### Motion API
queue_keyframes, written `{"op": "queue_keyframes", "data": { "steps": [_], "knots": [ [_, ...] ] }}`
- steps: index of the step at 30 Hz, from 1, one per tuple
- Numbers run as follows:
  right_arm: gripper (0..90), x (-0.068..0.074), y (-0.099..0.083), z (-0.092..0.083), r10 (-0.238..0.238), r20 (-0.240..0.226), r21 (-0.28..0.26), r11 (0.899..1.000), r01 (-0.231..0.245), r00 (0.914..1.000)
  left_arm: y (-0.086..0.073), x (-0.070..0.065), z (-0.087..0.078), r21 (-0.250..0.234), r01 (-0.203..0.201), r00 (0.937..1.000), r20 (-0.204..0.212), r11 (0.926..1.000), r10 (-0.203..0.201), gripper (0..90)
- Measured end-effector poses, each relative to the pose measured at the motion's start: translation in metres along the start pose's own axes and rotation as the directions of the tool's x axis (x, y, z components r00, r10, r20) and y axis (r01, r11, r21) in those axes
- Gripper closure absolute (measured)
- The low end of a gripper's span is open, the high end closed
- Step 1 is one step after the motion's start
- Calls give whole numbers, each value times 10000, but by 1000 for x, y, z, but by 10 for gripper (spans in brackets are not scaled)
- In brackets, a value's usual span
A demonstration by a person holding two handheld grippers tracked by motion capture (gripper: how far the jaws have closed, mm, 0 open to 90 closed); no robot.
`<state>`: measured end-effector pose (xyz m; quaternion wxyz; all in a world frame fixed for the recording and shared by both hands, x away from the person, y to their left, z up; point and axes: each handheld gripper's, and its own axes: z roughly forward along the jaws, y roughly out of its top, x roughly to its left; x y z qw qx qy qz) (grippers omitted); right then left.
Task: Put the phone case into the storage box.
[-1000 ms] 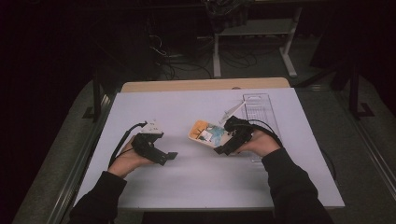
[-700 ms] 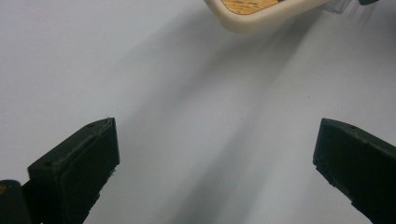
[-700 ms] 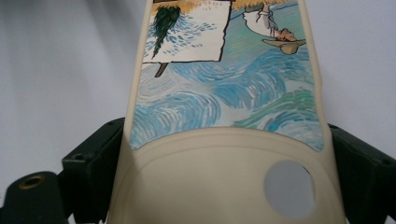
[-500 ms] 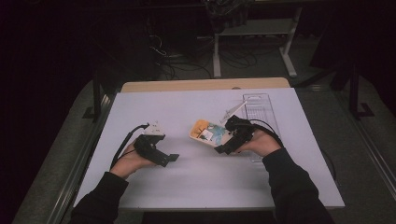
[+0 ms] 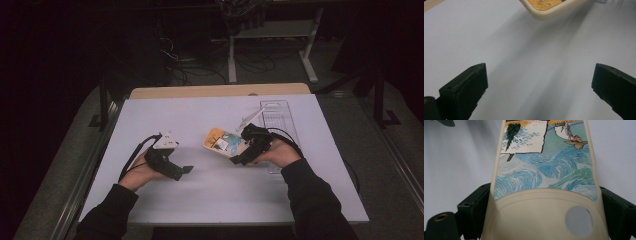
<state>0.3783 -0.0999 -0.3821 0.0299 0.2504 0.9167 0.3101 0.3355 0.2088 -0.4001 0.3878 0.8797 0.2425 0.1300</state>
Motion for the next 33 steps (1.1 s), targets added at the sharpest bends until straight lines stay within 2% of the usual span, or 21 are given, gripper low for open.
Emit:
{"op": "queue_keyframes", "data": {
  "steps": [3, 9, 11, 15, 21, 25, 28, 33],
  "knots": [
    [97, 0, 0, 0, 13, -16, -8, 10000, -13, 10000, 0, -2, 1, -82, -237, 9997, -98, 9997, 236, 0],
    [96, -1, 0, 0, 33, -58, -40, 10000, -33, 10000, -1, -5, 2, -111, -459, 9986, -263, 9989, 456, 0],
    [96, -1, 0, 0, 47, -77, -30, 10000, -47, 10000, 0, -5, 2, -125, -717, 9968, -360, 9973, 712, 0],
    [97, -2, 0, -1, 74, -39, -59, 10000, -74, 10000, -1, -7, 3, -162, -837, 9956, -432, 9964, 829, 0],
    [96, -2, 0, -1, 113, -39, -68, 9999, -113, 9999, -1, -10, 4, -150, -1265, 9899, -668, 9919, 1253, 0],
    [96, -2, 0, -1, 103, -42, -81, 9999, -103, 9999, -1, -12, 4, -116, -1606, 9834, -879, 9870, 1590, 0],
    [96, -2, 0, -1, 143, -43, -120, 9998, -143, 9999, -1, -14, 5, -140, -1743, 9798, -1024, 9846, 1720, 0],
    [96, -3, -1, -1, 131, -26, -134, 9998, -132, 9999, -2, -16, 6, -41, -1897, 9769, -1011, 9818, 1883, 0]
  ]
}}
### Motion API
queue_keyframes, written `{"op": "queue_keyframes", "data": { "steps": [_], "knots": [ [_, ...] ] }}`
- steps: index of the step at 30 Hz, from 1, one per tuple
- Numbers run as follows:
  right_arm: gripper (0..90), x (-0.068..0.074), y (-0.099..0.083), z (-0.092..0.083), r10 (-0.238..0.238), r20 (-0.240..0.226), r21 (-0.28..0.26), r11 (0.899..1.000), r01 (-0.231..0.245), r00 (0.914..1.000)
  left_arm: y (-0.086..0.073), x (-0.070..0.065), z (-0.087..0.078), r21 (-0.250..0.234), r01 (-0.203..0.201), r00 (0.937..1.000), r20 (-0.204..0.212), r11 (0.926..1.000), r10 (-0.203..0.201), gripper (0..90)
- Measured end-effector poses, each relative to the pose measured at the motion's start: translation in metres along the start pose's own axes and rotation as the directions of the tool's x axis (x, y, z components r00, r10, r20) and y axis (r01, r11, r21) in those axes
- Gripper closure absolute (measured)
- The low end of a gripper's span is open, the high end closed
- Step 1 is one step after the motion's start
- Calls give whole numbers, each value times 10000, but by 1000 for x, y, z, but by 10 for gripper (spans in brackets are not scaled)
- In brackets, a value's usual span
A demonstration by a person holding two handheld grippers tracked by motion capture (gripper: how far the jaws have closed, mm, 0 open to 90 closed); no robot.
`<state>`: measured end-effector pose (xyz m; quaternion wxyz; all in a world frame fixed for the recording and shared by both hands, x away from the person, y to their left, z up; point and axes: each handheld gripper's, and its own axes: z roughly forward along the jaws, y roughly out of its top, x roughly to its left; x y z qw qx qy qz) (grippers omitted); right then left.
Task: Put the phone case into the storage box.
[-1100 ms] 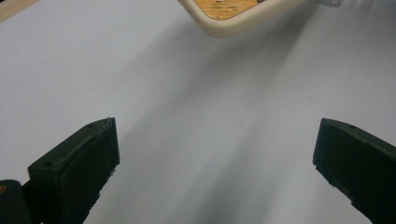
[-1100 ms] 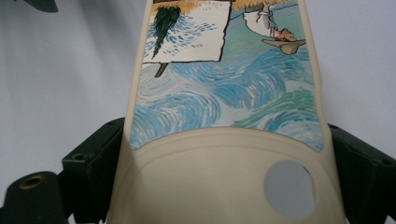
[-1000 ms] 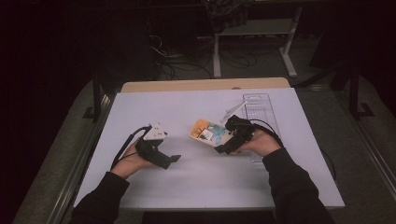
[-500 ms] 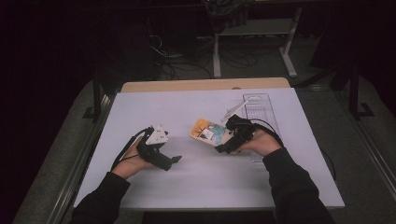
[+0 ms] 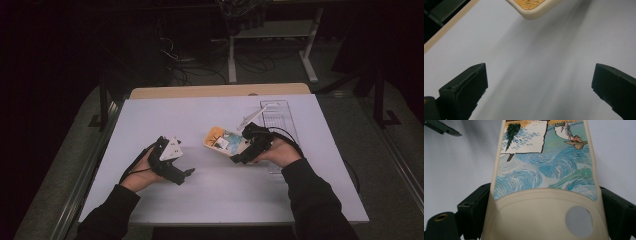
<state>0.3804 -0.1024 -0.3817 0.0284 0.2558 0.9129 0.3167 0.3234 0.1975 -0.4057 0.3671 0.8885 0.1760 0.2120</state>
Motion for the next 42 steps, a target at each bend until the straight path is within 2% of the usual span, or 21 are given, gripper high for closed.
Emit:
{"op": "queue_keyframes", "data": {
  "steps": [10, 17, 18, 21, 24, 26, 29, 30, 34, 35, 37, 38, 39, 42],
  "knots": [
    [96, 0, 0, 0, -27, 23, -40, 10000, 27, 10000, 2, -4, 0, 115, -625, 9972, -396, 9980, 629, 0],
    [96, 0, 0, 1, -9, 17, -30, 10000, 9, 10000, 3, -8, 0, 237, -1152, 9907, -704, 9931, 1166, 0],
    [96, 0, 0, 0, -16, 11, -35, 10000, 16, 10000, 3, -8, -1, 382, -1286, 9889, -701, 9910, 1310, 0],
    [96, -1, 0, 0, -6, 3, -53, 10000, 6, 10000, 3, -10, 1, 283, -1433, 9861, -812, 9893, 1451, 0],
    [96, -1, 0, 0, 18, -4, -43, 10000, -18, 10000, 3, -11, 0, 400, -1737, 9798, -940, 9840, 1767, 0],
    [96, -1, 0, 0, 67, -14, -40, 10000, -67, 10000, 3, -12, 1, 298, -1755, 9787, -1026, 9840, 1777, 0],
    [96, 1, 0, 0, 288, -140, -47, 9996, -289, 9995, 3, -13, 0, 360, -1978, 9727, -1168, 9796, 2007, 0],
    [96, 1, 0, 0, 240, -63, -45, 9997, -241, 9997, 3, -14, 1, 262, -1946, 9731, -1209, 9805, 1963, 0],
    [96, 1, 0, 0, 241, -53, -37, 9997, -242, 9997, 4, -15, 0, 281, -2206, 9648, -1401, 9750, 2223, 0],
    [96, 1, 0, 0, 238, -55, -34, 9997, -238, 9997, 4, -15, -1, 350, -2356, 9605, -1439, 9712, 2381, 0],
    [96, 1, 0, 0, 240, -78, -36, 9997, -241, 9997, 4, -17, 0, 257, -2357, 9599, -1498, 9715, 2369, 0],
    [96, 1, 0, 0, 286, -129, -56, 9996, -287, 9995, 4, -17, 0, 239, -2473, 9563, -1551, 9686, 2479, 0],
    [96, 1, 0, 0, 380, -169, -18, 9993, -380, 9991, 4, -17, 0, 235, -2498, 9558, -1539, 9680, 2504, 0],
    [96, 1, 0, 0, 408, -176, -25, 9992, -408, 9990, 4, -19, 0, 292, -2678, 9489, -1651, 9630, 2689, 0]
  ]
}}
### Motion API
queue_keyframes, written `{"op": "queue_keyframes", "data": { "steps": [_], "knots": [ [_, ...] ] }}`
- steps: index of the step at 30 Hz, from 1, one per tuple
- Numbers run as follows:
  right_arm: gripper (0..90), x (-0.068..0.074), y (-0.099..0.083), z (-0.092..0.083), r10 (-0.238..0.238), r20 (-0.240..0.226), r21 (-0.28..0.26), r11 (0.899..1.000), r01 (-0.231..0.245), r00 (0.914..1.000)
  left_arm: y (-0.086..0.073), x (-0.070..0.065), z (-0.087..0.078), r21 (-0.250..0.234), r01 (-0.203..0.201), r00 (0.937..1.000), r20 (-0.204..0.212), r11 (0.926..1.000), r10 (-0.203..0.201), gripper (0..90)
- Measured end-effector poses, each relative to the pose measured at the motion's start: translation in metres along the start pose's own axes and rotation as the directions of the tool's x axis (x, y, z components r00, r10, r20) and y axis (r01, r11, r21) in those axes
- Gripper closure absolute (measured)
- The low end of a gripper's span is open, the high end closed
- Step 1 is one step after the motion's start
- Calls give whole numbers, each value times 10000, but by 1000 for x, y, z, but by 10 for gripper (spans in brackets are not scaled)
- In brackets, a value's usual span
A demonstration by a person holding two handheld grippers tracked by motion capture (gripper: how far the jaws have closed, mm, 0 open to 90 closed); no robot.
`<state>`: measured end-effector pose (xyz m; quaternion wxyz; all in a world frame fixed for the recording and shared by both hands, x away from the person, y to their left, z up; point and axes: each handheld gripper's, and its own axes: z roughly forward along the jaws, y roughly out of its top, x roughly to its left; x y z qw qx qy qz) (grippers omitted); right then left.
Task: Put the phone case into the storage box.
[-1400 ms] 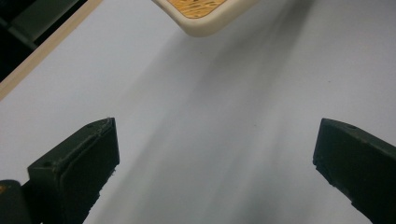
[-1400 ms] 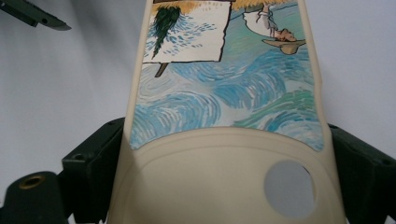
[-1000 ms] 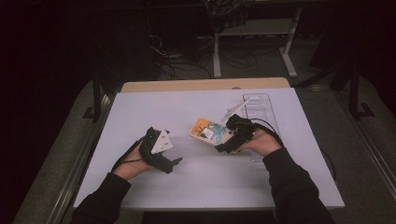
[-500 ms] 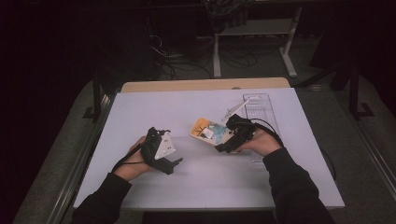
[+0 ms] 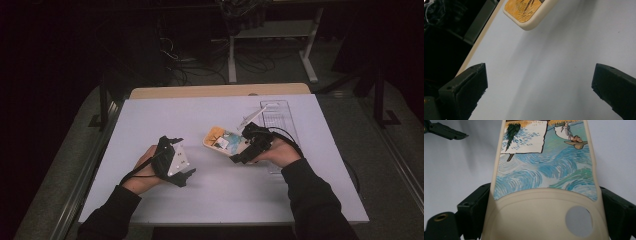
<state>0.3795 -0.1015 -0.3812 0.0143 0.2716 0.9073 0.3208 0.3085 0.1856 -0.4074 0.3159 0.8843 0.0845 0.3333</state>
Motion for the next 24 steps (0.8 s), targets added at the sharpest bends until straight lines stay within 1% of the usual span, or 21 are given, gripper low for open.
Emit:
{"op": "queue_keyframes", "data": {
  "steps": [2, 4, 6, 10, 14, 15, 16, 17, 18, 19, 20, 21, 23, 24],
  "knots": [
    [96, -1, 0, 0, -88, 85, 9, 10000, 88, 9999, 0, -1, 0, 3, -185, 9997, -127, 9998, 185, 0],
    [96, -1, 0, 0, -76, 82, 2, 10000, 76, 9999, 1, -2, 0, -40, -255, 9994, -220, 9997, 254, 0],
    [96, -1, 0, 0, -35, 76, -15, 10000, 35, 10000, 1, -3, 0, -55, -421, 9986, -336, 9991, 419, 0],
    [96, -1, 0, -1, -40, 60, 6, 10000, 40, 10000, 1, -4, 0, -22, -811, 9950, -588, 9967, 808, 0],
    [96, -2, 0, 0, -68, 46, 2, 10000, 67, 10000, 2, -6, -1, 79, -1300, 9877, -870, 9915, 1302, 0],
    [96, -2, 0, 0, -67, 51, -4, 10000, 67, 10000, 2, -7, 0, -23, -1256, 9877, -941, 9921, 1249, 0],
    [96, -2, 0, 0, -65, 49, -17, 10000, 65, 10000, 2, -7, 0, 125, -1464, 9846, -943, 9891, 1469, 0],
    [96, -2, 0, 0, -61, 42, -20, 10000, 61, 10000, 2, -8, 0, 129, -1531, 9831, -993, 9881, 1536, 0],
    [96, -2, 0, 0, -78, 93, -17, 10000, 78, 9999, 2, -9, 1, 46, -1500, 9830, -1061, 9887, 1496, 0],
    [96, -2, 0, 0, -100, 102, -34, 9999, 101, 9999, 1, -10, 1, 0, -1594, 9805, -1162, 9872, 1583, 0],
    [96, -2, 0, 0, -78, 115, -49, 10000, 79, 9999, 2, -10, 1, 113, -1777, 9770, -1178, 9840, 1778, 0],
    [97, -2, 0, -1, -30, 70, -44, 10000, 31, 10000, 2, -12, 2, 44, -1773, 9762, -1260, 9841, 1764, 0],
    [96, -2, 0, -1, -30, 71, -44, 10000, 30, 10000, 2, -13, 2, 113, -2015, 9698, -1382, 9794, 2011, 0],
    [97, -2, 0, -1, -33, 71, -42, 10000, 33, 10000, 2, -14, 3, 151, -2043, 9692, -1373, 9788, 2044, 0]
  ]
}}
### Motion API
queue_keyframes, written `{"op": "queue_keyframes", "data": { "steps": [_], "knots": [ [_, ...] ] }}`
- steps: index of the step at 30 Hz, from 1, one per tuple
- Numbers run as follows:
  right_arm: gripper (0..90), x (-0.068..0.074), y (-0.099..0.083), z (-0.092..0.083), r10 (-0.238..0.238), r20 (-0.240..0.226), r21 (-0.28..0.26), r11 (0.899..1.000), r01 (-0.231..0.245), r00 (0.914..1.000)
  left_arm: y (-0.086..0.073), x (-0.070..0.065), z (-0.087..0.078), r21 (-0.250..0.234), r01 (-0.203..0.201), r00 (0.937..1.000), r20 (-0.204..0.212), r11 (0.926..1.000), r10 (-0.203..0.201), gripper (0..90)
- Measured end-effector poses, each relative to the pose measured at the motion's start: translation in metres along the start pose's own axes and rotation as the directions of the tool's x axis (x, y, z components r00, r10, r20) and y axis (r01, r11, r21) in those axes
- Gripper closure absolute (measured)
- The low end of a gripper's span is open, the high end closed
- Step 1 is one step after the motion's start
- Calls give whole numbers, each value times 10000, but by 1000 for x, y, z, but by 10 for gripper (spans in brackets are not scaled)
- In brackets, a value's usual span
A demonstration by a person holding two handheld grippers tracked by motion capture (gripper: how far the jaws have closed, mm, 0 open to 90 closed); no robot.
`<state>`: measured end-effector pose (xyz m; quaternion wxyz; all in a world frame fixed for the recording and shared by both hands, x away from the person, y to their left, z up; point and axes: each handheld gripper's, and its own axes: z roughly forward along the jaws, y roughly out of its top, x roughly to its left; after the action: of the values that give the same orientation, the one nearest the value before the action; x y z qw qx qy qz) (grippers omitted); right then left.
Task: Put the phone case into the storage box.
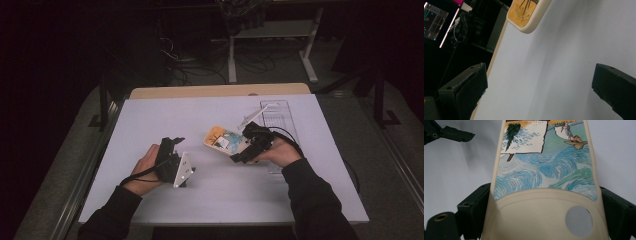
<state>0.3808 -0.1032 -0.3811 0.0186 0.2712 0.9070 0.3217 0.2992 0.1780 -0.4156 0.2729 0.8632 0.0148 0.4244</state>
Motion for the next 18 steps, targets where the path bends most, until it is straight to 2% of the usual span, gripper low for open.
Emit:
{"op": "queue_keyframes", "data": {
  "steps": [3, 6, 10, 13, 18],
  "knots": [
    [97, 0, 0, 0, 7, -2, 13, 10000, -7, 10000, 1, -2, 0, 5, -285, 9994, -186, 9996, 285, 0],
    [97, 0, 0, 0, 109, -103, -2, 9999, -109, 9999, 1, -4, 0, -64, -393, 9989, -270, 9992, 391, 0],
    [97, -1, 0, 0, 31, -33, -4, 10000, -31, 10000, 3, -7, 1, -49, -802, 9949, -621, 9968, 797, 0],
    [97, 0, 0, 0, 72, -76, -1, 10000, -72, 9999, 4, -8, 1, 45, -1215, 9896, -774, 9926, 1214, 0],
    [97, -1, 0, 0, 46, -42, -3, 10000, -46, 10000, 4, -11, 1, 67, -1639, 9799, -1145, 9864, 1636, 0]
  ]
}}
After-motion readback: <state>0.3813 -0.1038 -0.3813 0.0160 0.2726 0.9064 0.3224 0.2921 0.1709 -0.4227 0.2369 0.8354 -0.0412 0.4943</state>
